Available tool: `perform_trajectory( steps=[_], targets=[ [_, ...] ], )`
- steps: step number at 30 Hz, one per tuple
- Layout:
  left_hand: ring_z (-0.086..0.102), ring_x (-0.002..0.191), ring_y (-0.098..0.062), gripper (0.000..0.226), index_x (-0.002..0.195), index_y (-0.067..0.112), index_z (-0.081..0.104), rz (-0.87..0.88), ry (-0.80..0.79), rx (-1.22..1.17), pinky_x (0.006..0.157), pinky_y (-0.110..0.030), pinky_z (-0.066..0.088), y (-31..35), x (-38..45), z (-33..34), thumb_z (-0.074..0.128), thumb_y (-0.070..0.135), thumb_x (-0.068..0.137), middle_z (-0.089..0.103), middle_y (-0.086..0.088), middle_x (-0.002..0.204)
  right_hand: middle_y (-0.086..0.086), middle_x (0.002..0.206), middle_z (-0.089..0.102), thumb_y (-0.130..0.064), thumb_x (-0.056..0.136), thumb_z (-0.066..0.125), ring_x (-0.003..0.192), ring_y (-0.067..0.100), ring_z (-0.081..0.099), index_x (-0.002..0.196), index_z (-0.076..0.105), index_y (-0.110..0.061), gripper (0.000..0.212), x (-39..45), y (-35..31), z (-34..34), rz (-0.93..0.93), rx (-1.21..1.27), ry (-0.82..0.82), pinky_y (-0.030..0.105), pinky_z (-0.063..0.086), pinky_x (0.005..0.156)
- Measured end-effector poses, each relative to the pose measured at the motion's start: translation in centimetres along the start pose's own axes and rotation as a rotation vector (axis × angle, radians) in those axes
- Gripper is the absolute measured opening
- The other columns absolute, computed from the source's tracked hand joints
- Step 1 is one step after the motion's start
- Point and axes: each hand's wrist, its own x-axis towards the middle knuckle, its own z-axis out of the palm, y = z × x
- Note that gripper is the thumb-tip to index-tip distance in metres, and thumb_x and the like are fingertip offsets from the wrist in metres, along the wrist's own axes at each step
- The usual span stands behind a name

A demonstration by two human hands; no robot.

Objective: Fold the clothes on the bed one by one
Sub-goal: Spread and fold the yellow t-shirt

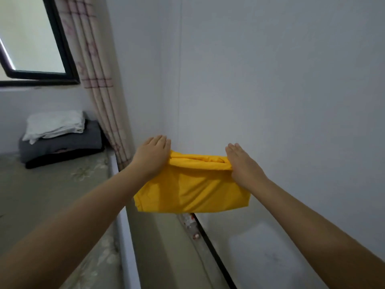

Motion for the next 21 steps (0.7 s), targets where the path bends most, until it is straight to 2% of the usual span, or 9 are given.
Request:
perform_trajectory(
  steps=[4, 9, 14, 21],
  targets=[
    [0.011, 0.143, -0.025, 0.050, 0.146, 0.005, 0.007, -0.115, -0.052, 0.002, 0.115, -0.034, 0.009, -5.2, 5.8, 3.3, 0.023, 0.016, 0.100, 0.012, -0.013, 0.154, 0.005, 0.157, 0.003, 0.003, 0.092, 0.035, 0.144, 0.019, 0.000, 0.147, 0.008, -0.009, 0.063, 10.8, -1.5, 2.0, -0.121, 0.020, -0.051, 0.030, 0.015, 0.114],
    [0.017, 0.141, -0.020, 0.046, 0.143, 0.007, 0.018, -0.283, -0.115, -0.001, 0.114, -0.032, 0.011, -11.2, 8.9, 6.9, 0.027, 0.014, 0.099, 0.022, -0.010, 0.151, 0.006, 0.156, 0.003, 0.005, 0.092, 0.033, 0.144, 0.019, 0.000, 0.147, 0.007, -0.008, 0.062, 21.5, -5.5, 4.4, -0.295, 0.057, -0.071, 0.028, 0.010, 0.114],
    [0.009, 0.143, -0.022, 0.049, 0.146, 0.006, 0.009, -0.462, -0.205, 0.025, 0.115, -0.033, 0.008, -17.3, 11.3, 10.6, 0.024, 0.014, 0.100, 0.011, -0.011, 0.155, 0.007, 0.156, 0.004, 0.006, 0.092, 0.033, 0.144, 0.019, 0.002, 0.147, 0.007, -0.008, 0.063, 31.4, -10.4, 6.9, -0.463, 0.137, -0.097, 0.028, 0.011, 0.114],
    [0.014, 0.143, -0.021, 0.051, 0.146, 0.006, 0.008, -0.633, -0.259, 0.130, 0.115, -0.031, 0.011, -27.8, 17.7, 14.6, 0.027, 0.014, 0.100, 0.014, -0.009, 0.155, 0.006, 0.156, 0.008, 0.005, 0.092, 0.033, 0.144, 0.018, 0.006, 0.147, 0.009, -0.009, 0.061, 47.1, -18.1, 10.0, -0.698, 0.269, -0.109, 0.028, 0.014, 0.114]
  ],
)
